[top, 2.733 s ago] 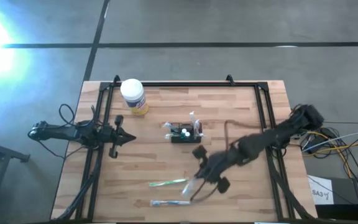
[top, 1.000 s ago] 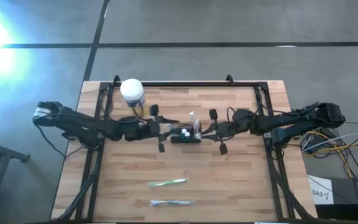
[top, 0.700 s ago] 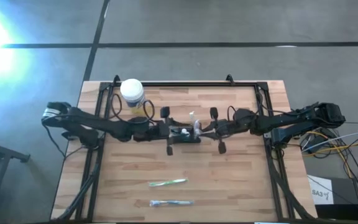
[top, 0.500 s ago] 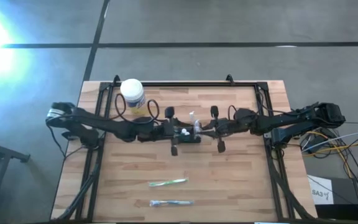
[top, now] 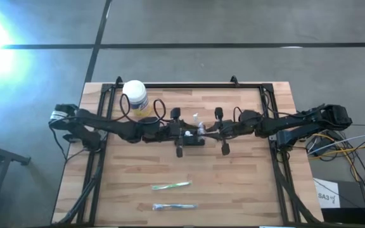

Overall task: Pick & Place toothbrushing station
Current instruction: Put the bottom blue toothbrush into the black wire organizer

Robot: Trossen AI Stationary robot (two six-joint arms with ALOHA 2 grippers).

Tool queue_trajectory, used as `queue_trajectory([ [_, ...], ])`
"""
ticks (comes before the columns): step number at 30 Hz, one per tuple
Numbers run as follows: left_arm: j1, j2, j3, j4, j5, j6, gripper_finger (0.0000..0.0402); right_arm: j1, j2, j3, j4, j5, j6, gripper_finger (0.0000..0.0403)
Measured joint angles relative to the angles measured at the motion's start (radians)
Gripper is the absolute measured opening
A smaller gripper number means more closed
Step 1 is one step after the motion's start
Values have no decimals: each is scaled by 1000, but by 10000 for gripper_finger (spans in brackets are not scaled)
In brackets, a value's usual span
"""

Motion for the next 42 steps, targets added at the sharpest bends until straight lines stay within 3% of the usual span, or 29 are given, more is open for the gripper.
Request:
queue_trajectory([
  [10, 30, 7, 0, -4, 7, 3, 99, 0, 0, 0, 23, 1, 0, 13],
  [16, 60, 20, 6, 7, 82, 2, 95, -1, 0, 0, 25, 1, 8, 13],
  [26, 73, 27, 18, 13, 112, 7, 87, -7, 0, 15, 18, 0, 21, 13],
  [30, 82, 27, 24, 13, 136, 8, 69, -12, 0, 16, 21, -3, 25, 13],
  [35, 105, 27, 24, 14, 277, 6, 17, -11, 0, 16, 22, -5, 34, 13],
  [42, 110, 23, 24, 13, 292, 10, 15, -11, -3, 16, 23, -4, 43, 40],
])
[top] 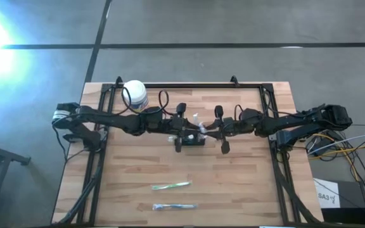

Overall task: Pick & Place toothbrushing station
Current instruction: Put the bottom blue toothbrush into the black wire organizer

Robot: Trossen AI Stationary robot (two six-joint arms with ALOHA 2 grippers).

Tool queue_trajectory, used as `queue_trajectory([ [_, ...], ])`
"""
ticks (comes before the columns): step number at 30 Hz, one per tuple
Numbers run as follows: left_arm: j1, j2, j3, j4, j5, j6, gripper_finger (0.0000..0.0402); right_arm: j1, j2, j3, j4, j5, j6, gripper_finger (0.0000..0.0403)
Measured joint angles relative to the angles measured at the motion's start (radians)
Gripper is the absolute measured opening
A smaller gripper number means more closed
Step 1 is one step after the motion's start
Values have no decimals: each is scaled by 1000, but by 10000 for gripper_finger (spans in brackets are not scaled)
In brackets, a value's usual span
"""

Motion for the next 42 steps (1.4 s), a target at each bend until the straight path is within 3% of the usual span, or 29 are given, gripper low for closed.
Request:
queue_trajectory([
  [8, 4, -62, -8, -33, 3, 23, 14, -7, -17, 0, 0, 3, 8, 122],
  [14, 4, -185, -9, -202, 3, 45, 14, -27, -130, 0, -104, -4, -13, 144],
  [17, 4, -274, -27, -287, 3, 45, 14, -55, -227, 0, -199, -106, -24, 132],
  [21, 4, -429, -107, -328, 3, 33, 14, -120, -371, 1, -276, -280, 46, 79],
  [25, 4, -596, -233, -348, 8, 15, 14, -148, -495, -15, -385, -284, 13, 18],
  [33, 5, -827, -482, -257, 12, -2, 14, -161, -616, -118, -343, -277, 8, 9],
  [42, 12, -936, -656, -178, -20, -27, 14, -162, -662, -273, -212, -223, 2, 8],
])
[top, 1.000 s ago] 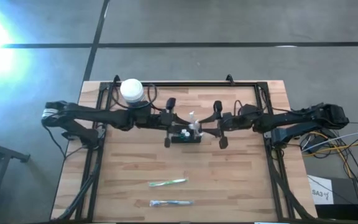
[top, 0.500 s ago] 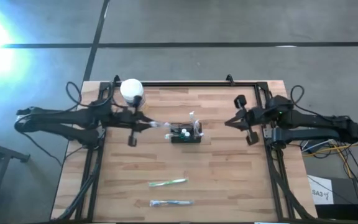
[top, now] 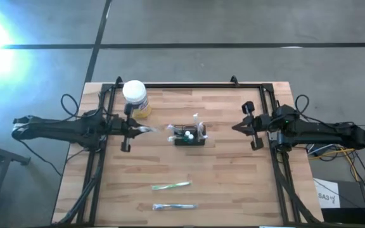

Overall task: Pick & Place toothbrushing station
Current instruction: Put the bottom blue toothbrush into the black wire organizer

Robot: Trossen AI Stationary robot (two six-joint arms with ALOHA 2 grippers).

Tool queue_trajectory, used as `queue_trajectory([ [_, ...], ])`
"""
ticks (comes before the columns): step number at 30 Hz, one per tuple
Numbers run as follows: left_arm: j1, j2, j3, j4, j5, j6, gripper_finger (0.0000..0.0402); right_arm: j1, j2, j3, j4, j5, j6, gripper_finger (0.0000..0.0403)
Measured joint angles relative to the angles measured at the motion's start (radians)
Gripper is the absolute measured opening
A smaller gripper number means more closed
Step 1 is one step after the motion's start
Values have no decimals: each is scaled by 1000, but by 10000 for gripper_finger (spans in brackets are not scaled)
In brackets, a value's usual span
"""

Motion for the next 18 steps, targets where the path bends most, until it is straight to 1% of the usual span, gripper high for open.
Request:
queue_trajectory([
  [4, 7, -5, -42, 4, 0, 7, 14, -3, -10, -64, 58, 59, -37, 8],
  [7, 12, -5, -61, 20, -1, 9, 14, -23, -23, -72, 77, 78, -35, 8],
  [14, 14, -13, -111, 45, 0, 41, 14, -59, -39, -94, 72, 64, -13, 8],
  [18, 26, -30, -136, 49, 0, 42, 14, -85, -53, -96, 68, 14, 37, 8],
])
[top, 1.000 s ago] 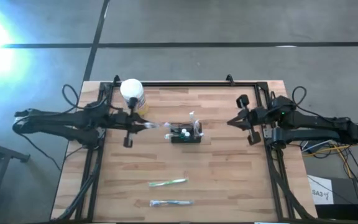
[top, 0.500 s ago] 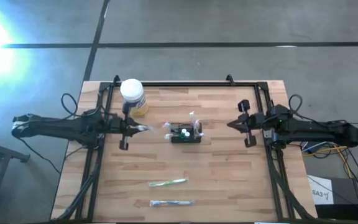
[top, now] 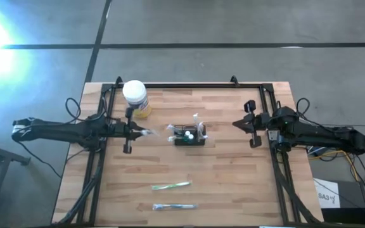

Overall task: Pick & Place toothbrushing station
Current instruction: Put the bottom blue toothbrush into the black wire organizer

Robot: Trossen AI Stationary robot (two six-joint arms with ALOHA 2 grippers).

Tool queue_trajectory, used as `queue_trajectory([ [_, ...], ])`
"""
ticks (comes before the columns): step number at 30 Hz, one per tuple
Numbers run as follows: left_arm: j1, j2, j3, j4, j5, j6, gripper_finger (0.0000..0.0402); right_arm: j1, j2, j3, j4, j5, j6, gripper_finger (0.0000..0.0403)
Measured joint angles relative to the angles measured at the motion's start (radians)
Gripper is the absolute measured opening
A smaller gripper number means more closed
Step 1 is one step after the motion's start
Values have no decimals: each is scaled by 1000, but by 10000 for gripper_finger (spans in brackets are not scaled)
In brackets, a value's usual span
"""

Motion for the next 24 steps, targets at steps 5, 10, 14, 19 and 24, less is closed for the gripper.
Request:
queue_trajectory([
  [5, 20, -41, -32, -1, 1, -12, 15, -28, -30, -5, -33, -16, 3, 8],
  [10, 25, -94, -53, 4, 19, -23, 14, -58, -46, -12, -50, -16, 2, 8],
  [14, 24, -107, -49, 6, 19, -37, 13, -76, -46, -17, -52, -16, -2, 8],
  [19, 24, -73, 1, 107, 67, -89, 13, -87, -45, -17, -51, -16, -9, 8],
  [24, 24, 52, 126, 157, 108, -114, 13, -91, -44, -17, -50, -5, -14, 8],
])
